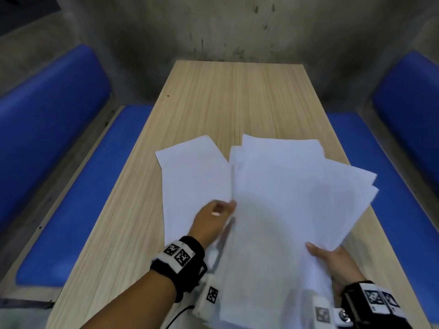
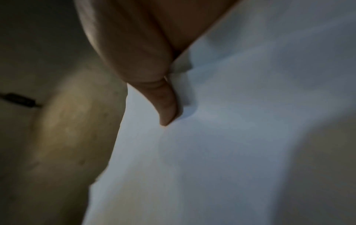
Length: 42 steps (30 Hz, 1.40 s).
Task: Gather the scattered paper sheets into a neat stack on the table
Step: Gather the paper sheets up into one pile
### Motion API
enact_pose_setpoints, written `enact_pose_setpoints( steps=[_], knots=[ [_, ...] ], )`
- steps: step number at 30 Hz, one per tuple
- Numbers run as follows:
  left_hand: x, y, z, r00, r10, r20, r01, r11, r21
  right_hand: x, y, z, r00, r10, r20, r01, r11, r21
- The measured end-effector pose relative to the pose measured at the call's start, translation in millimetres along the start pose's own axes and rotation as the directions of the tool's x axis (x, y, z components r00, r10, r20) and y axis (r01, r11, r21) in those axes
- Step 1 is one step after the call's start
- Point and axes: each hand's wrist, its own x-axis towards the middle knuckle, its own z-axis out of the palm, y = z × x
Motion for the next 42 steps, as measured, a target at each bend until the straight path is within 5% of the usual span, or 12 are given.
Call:
enact_pose_setpoints(
  steps=[3,5,7,10,14,18,23,30,36,42],
  knots=[
    [18.8,-18.7,-37.8,0.916,-0.157,-0.368,0.221,0.965,0.140,13.8,0.3,-38.5,0.988,0.040,-0.149,-0.040,0.999,0.001],
    [22.1,-33.2,-57.1,0.877,-0.260,-0.403,0.357,0.916,0.185,24.4,2.6,-56.0,0.963,0.081,-0.259,-0.108,0.990,-0.094],
    [24.8,-44.5,-60.3,0.875,-0.294,-0.384,0.399,0.887,0.231,32.7,2.5,-59.2,0.942,0.090,-0.322,-0.156,0.970,-0.187],
    [33.9,-48.3,-55.5,0.917,-0.211,-0.338,0.299,0.925,0.232,35.6,-6.1,-46.9,0.953,0.070,-0.295,-0.155,0.950,-0.273],
    [41.4,-41.8,-50.3,0.973,-0.092,-0.213,0.157,0.937,0.313,38.9,-10.0,-26.2,0.969,0.036,-0.244,-0.104,0.956,-0.273],
    [40.7,-40.2,-29.1,0.991,-0.115,-0.071,0.133,0.914,0.383,42.4,-0.9,0.8,0.974,0.034,-0.225,-0.093,0.963,-0.255],
    [39.4,-36.7,-36.8,0.984,-0.143,-0.102,0.164,0.957,0.240,44.2,-3.4,-1.6,0.971,0.011,-0.240,-0.060,0.979,-0.197],
    [-4.9,-39.1,-45.2,0.989,-0.140,-0.044,0.146,0.969,0.198,31.6,16.9,-39.8,0.962,0.163,-0.219,-0.158,0.987,0.039],
    [-23.0,-37.4,11.4,0.983,-0.141,0.114,0.137,0.990,0.040,37.5,54.6,-27.3,0.957,0.182,-0.225,-0.210,0.972,-0.108],
    [-18.6,-19.1,22.9,0.976,-0.218,0.008,0.214,0.951,-0.225,28.5,44.3,-31.3,0.936,0.274,-0.220,-0.275,0.961,0.030]
  ],
)
